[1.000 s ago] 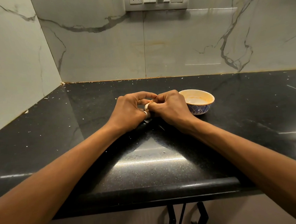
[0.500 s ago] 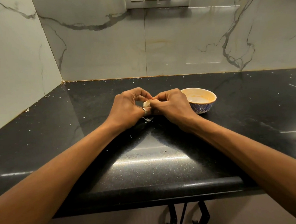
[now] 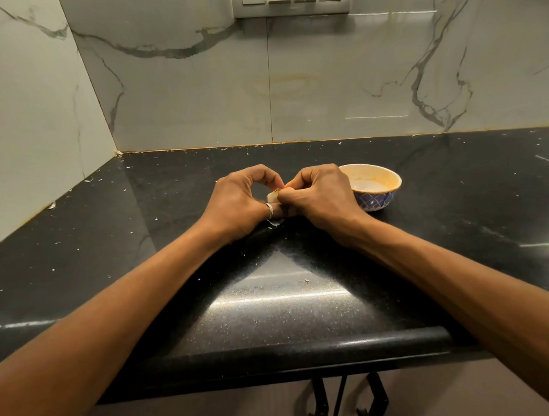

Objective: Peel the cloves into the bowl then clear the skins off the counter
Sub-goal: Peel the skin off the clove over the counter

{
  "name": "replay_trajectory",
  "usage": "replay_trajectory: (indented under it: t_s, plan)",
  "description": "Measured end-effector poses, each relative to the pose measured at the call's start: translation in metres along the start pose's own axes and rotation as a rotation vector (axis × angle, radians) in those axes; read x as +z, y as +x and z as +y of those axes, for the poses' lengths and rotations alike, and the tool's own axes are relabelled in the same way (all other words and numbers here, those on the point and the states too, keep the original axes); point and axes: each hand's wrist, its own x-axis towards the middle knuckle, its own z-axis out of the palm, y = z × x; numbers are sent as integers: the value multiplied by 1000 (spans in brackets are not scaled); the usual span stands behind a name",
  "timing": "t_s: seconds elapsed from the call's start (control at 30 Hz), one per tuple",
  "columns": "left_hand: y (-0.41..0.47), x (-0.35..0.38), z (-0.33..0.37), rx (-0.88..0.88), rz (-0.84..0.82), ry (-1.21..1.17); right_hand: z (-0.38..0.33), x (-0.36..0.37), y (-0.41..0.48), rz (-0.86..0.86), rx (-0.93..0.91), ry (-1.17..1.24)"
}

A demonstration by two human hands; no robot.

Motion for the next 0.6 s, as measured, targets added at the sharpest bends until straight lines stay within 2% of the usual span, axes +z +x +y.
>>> replay_trajectory:
  t_s: [0.6]
  plan:
    - [-4, -3, 6, -9, 21, -68, 3, -2, 1, -59, 132, 254]
